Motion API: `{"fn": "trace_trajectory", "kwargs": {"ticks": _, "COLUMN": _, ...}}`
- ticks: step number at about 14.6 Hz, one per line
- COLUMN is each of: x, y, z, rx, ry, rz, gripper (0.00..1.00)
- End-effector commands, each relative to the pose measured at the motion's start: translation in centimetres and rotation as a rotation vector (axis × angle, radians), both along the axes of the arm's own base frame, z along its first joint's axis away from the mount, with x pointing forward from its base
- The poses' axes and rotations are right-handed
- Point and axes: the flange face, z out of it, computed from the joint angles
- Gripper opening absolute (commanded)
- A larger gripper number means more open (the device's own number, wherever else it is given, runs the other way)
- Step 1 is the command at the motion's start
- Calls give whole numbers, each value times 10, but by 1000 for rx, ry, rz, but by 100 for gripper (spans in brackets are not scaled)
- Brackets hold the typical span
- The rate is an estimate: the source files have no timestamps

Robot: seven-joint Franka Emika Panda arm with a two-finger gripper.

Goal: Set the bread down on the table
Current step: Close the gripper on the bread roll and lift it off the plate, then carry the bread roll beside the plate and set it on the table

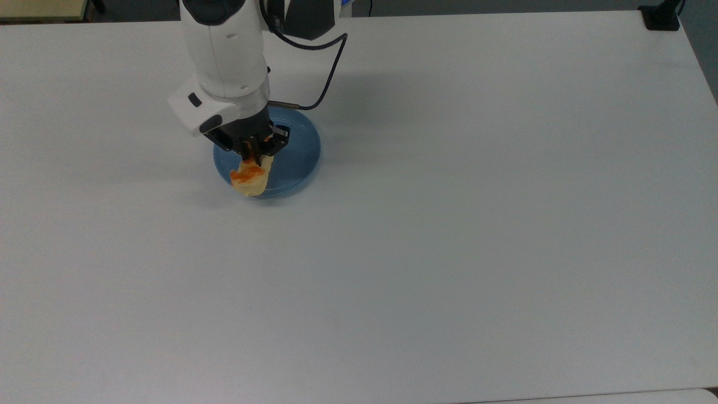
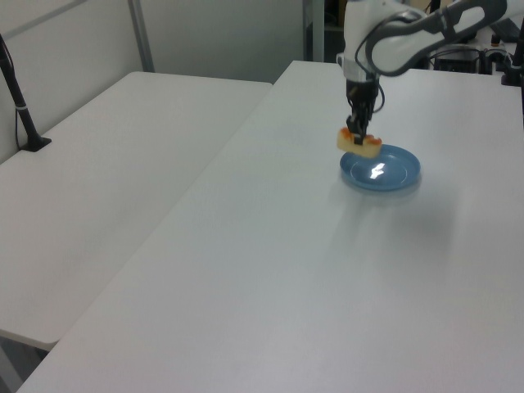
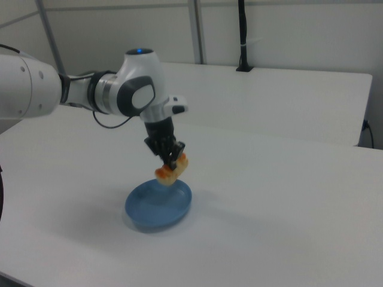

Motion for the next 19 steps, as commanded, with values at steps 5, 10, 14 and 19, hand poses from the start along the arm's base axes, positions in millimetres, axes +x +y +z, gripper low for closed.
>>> {"fn": "trace_trajectory", "kwargs": {"ticks": 5, "x": 84, "y": -25, "z": -11, "rx": -37, "ry": -134, "rz": 87, "gripper": 20}}
{"fn": "trace_trajectory", "kwargs": {"ticks": 10, "x": 102, "y": -5, "z": -48, "rx": -40, "ry": -182, "rz": 125, "gripper": 21}}
{"fn": "trace_trajectory", "kwargs": {"ticks": 14, "x": 101, "y": -4, "z": -61, "rx": -43, "ry": -161, "rz": 133, "gripper": 100}}
{"fn": "trace_trajectory", "kwargs": {"ticks": 19, "x": 93, "y": 1, "z": -18, "rx": -43, "ry": -190, "rz": 123, "gripper": 100}}
